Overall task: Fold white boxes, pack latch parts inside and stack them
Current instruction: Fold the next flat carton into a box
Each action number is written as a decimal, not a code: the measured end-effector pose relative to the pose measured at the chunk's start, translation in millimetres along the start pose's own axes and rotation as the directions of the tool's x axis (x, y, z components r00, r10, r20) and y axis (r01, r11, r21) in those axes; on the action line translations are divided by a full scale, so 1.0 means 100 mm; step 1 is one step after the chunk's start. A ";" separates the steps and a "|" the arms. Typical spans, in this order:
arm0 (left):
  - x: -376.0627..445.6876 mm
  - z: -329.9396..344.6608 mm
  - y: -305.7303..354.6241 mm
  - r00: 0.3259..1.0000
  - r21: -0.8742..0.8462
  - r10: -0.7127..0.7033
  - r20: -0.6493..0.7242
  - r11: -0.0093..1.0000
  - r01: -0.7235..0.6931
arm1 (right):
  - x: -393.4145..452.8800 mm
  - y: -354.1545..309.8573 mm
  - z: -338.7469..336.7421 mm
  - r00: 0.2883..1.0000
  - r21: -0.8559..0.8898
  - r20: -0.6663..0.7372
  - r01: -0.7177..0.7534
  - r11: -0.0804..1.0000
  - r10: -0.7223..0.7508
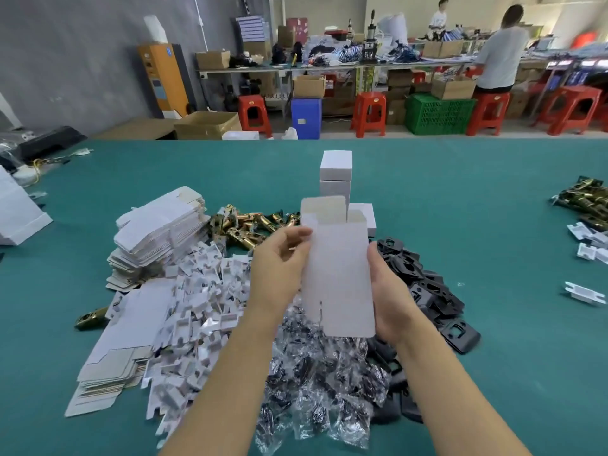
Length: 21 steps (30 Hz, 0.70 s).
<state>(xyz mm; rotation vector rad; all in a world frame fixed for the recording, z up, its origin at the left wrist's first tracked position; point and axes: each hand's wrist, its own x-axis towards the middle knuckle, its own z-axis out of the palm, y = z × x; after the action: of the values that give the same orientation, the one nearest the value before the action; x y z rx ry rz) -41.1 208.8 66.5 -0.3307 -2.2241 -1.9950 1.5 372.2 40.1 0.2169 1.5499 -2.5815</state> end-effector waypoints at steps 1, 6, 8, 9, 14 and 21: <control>-0.04 0.09 -0.07 1.000 0.012 -0.007 0.018 1.000 0.007 | -0.01 0.02 -0.04 1.000 0.064 0.029 -0.013 0.998 0.011; -0.21 0.44 -0.38 0.967 0.058 -0.140 0.214 0.990 0.130 | 0.01 0.25 -0.17 0.995 0.267 0.094 -0.062 0.962 0.038; -0.23 0.49 -0.51 0.961 -0.032 -0.160 0.224 0.985 0.171 | 0.01 0.31 -0.22 0.997 0.229 0.062 -0.061 0.972 0.048; -0.24 0.50 -0.57 0.960 -0.070 -0.162 0.229 0.981 0.182 | 0.01 0.34 -0.27 0.997 0.222 0.051 -0.073 0.972 0.063; -0.27 0.53 -0.72 0.961 -0.119 -0.133 0.240 0.979 0.165 | -0.04 0.36 -0.40 0.995 0.180 0.022 -0.100 0.979 0.098; -0.28 0.52 -0.70 0.948 -0.216 -0.168 0.271 0.949 0.230 | -0.15 0.32 -0.33 0.994 0.025 0.059 -0.089 0.996 0.087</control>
<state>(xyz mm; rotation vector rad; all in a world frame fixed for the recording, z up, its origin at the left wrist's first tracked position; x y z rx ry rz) -29.2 251.7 -13.7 -0.4174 -2.2305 -2.4730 24.2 387.0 0.3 0.2067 1.4532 -2.5198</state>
